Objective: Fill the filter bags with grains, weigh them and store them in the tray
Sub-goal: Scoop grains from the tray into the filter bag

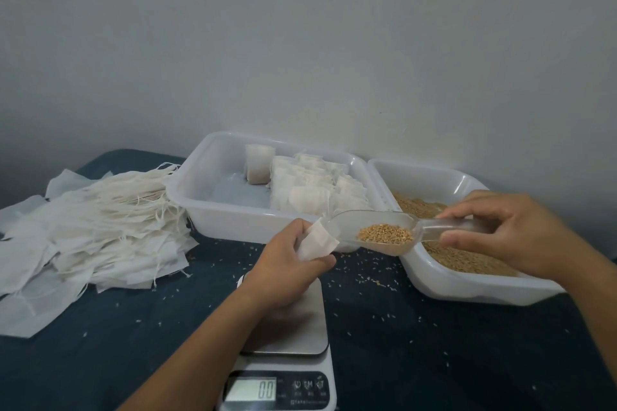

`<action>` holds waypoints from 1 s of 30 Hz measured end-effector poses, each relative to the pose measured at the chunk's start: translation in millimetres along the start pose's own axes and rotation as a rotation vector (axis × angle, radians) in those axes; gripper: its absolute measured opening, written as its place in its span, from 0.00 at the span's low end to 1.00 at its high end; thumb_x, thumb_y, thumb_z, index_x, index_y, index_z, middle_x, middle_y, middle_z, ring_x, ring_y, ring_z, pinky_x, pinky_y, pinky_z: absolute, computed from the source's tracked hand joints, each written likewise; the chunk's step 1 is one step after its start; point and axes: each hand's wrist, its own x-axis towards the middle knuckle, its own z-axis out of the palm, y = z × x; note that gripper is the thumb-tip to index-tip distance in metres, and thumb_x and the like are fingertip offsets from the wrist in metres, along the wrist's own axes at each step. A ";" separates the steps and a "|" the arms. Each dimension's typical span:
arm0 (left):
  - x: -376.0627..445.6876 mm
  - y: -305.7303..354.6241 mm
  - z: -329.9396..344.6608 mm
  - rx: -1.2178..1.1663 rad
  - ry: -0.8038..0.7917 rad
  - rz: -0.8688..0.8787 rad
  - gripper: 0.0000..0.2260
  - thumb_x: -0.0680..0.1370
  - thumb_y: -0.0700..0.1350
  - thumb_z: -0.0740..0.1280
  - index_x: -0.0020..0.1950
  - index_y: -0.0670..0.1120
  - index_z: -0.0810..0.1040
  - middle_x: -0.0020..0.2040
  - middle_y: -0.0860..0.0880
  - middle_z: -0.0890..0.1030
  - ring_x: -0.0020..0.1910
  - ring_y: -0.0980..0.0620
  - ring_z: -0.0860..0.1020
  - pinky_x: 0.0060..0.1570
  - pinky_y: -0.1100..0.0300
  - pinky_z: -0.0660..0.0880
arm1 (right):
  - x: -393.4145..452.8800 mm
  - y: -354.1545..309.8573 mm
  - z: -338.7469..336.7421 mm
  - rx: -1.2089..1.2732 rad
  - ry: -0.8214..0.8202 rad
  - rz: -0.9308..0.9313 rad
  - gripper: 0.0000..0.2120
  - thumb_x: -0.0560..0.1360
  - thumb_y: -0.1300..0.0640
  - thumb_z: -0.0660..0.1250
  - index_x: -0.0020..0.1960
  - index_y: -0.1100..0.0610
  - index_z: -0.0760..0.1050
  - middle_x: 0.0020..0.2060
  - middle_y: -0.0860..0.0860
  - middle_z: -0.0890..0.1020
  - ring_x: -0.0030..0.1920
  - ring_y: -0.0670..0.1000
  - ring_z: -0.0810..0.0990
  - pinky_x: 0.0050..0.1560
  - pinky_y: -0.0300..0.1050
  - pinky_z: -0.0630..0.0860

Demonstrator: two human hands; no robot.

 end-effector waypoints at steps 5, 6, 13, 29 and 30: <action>-2.6 1.4 -0.3 0.081 -0.019 0.042 0.13 0.73 0.49 0.77 0.49 0.55 0.74 0.44 0.57 0.79 0.40 0.62 0.77 0.37 0.68 0.72 | 4.4 -11.2 -7.8 -0.070 -0.063 -0.033 0.12 0.62 0.39 0.78 0.45 0.36 0.86 0.43 0.43 0.85 0.39 0.47 0.82 0.38 0.34 0.76; -3.1 1.8 0.1 0.106 -0.032 0.053 0.14 0.73 0.50 0.77 0.50 0.55 0.73 0.45 0.56 0.80 0.42 0.59 0.78 0.39 0.65 0.74 | 5.3 -13.6 -9.0 -0.082 -0.069 -0.042 0.12 0.62 0.39 0.78 0.45 0.35 0.86 0.43 0.42 0.85 0.37 0.46 0.81 0.37 0.32 0.75; -5.0 3.2 4.4 0.176 -0.105 0.079 0.15 0.73 0.52 0.77 0.51 0.56 0.72 0.49 0.56 0.79 0.48 0.58 0.78 0.41 0.65 0.73 | 12.2 -28.6 -17.2 -0.176 -0.123 -0.090 0.13 0.62 0.37 0.78 0.46 0.34 0.85 0.42 0.40 0.84 0.39 0.44 0.81 0.37 0.29 0.72; -6.5 5.9 4.2 0.130 -0.139 0.088 0.14 0.74 0.51 0.77 0.51 0.55 0.74 0.48 0.55 0.79 0.47 0.57 0.78 0.42 0.67 0.73 | 16.2 -50.9 -27.2 -0.256 -0.188 -0.105 0.14 0.61 0.37 0.77 0.46 0.34 0.85 0.41 0.39 0.84 0.40 0.46 0.81 0.38 0.32 0.73; -6.5 5.6 4.4 0.126 -0.140 0.089 0.14 0.74 0.51 0.77 0.51 0.55 0.74 0.48 0.55 0.79 0.47 0.57 0.78 0.42 0.66 0.73 | 16.1 -52.0 -27.5 -0.266 -0.188 -0.103 0.14 0.61 0.36 0.77 0.46 0.33 0.85 0.41 0.39 0.84 0.40 0.45 0.81 0.38 0.32 0.73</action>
